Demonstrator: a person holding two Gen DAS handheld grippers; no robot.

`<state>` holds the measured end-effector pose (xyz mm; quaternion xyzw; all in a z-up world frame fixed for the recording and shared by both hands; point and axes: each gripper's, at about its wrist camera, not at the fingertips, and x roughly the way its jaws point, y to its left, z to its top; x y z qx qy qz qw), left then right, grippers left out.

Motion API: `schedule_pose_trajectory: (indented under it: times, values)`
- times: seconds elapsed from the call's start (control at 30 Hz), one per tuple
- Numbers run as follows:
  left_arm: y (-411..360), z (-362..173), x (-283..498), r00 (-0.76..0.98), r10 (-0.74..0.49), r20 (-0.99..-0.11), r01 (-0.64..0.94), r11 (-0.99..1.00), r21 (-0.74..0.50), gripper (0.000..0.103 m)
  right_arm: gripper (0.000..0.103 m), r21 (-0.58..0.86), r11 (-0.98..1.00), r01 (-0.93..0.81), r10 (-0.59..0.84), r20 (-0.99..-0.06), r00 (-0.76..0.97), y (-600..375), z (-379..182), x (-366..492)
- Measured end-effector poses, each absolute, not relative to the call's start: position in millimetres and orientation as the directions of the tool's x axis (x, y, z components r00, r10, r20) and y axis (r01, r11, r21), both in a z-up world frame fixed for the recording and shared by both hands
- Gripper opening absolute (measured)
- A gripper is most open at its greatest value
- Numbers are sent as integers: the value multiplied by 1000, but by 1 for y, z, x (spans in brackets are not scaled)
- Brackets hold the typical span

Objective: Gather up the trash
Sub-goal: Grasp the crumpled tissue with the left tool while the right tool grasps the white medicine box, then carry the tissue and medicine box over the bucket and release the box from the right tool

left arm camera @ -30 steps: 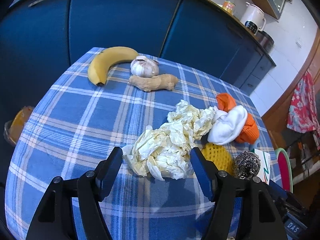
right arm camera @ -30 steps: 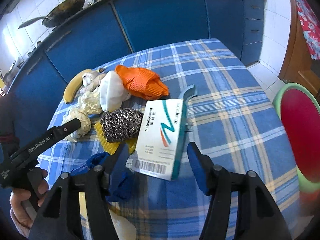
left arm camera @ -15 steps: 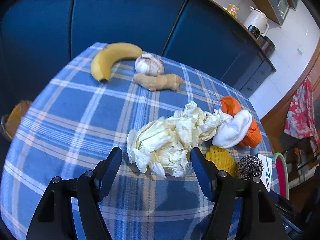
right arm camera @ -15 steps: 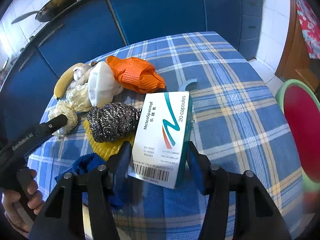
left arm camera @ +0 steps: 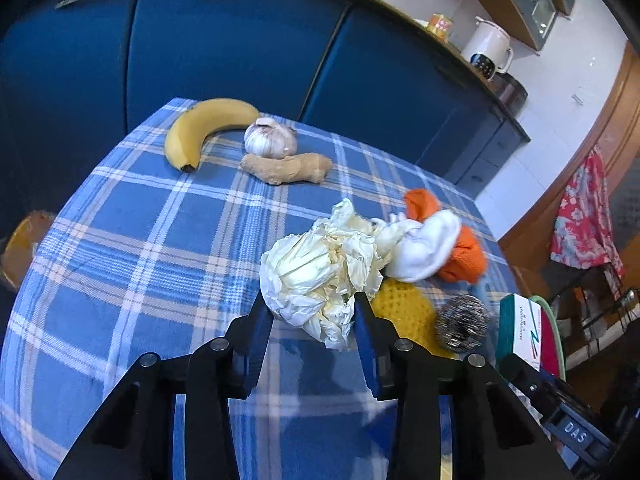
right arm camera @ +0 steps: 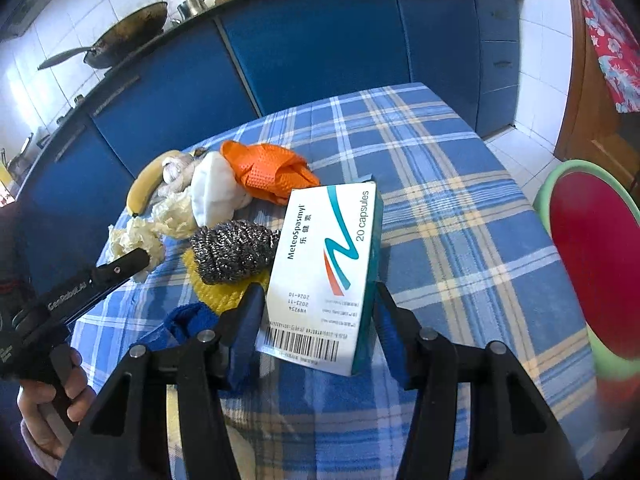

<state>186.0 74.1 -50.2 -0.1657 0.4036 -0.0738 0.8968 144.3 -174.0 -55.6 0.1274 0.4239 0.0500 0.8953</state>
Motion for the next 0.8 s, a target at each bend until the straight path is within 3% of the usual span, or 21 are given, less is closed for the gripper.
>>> schedule_pose_trajectory:
  times: [0.8]
  values:
    - [17,17,120,710,-301,-636,148,948,-282,41,56,318,945,76,162,-657,737,-228,-8,82]
